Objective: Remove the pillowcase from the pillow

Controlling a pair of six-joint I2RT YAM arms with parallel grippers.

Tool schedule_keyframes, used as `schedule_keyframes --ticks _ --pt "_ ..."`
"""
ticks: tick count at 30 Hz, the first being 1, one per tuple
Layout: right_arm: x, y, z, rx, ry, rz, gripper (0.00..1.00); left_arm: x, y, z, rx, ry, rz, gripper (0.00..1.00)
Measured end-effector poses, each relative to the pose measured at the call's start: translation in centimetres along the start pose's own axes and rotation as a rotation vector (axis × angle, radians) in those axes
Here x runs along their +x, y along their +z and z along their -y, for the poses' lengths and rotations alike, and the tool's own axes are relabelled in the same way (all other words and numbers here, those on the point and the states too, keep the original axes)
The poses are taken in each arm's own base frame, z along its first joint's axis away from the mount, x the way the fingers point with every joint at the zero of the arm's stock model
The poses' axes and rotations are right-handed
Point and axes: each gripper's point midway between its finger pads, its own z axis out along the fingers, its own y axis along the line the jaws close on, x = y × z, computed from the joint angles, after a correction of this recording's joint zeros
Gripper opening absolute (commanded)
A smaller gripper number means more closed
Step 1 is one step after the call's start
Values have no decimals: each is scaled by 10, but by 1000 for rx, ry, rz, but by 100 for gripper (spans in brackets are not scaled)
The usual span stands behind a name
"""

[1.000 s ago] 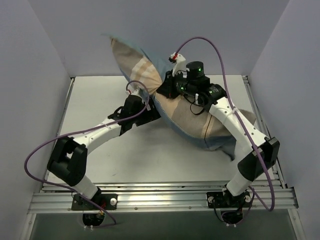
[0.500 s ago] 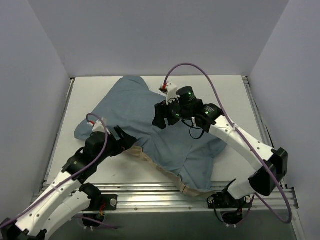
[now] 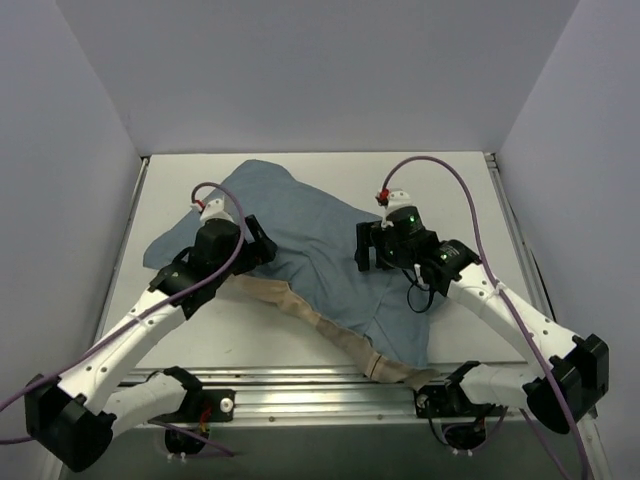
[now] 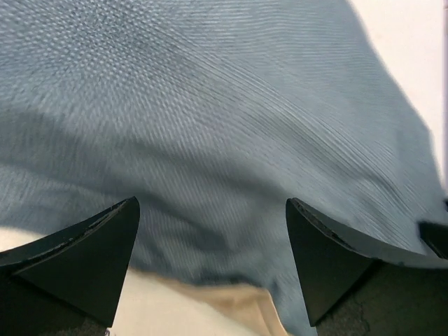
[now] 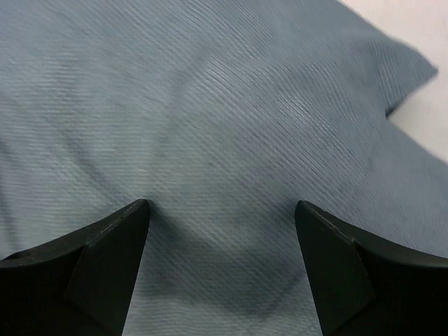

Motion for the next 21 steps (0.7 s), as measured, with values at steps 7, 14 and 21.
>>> schedule_keyframes --ticks 7,14,21 --pt "24 26 4 -80 82 -16 76 15 65 -38 -121 -62 -56 94" --pt "-4 89 -44 -220 73 33 74 -12 77 -104 -224 -228 14 94" --pt "-63 115 -70 -236 48 129 79 -55 65 -63 -116 -88 35 94"
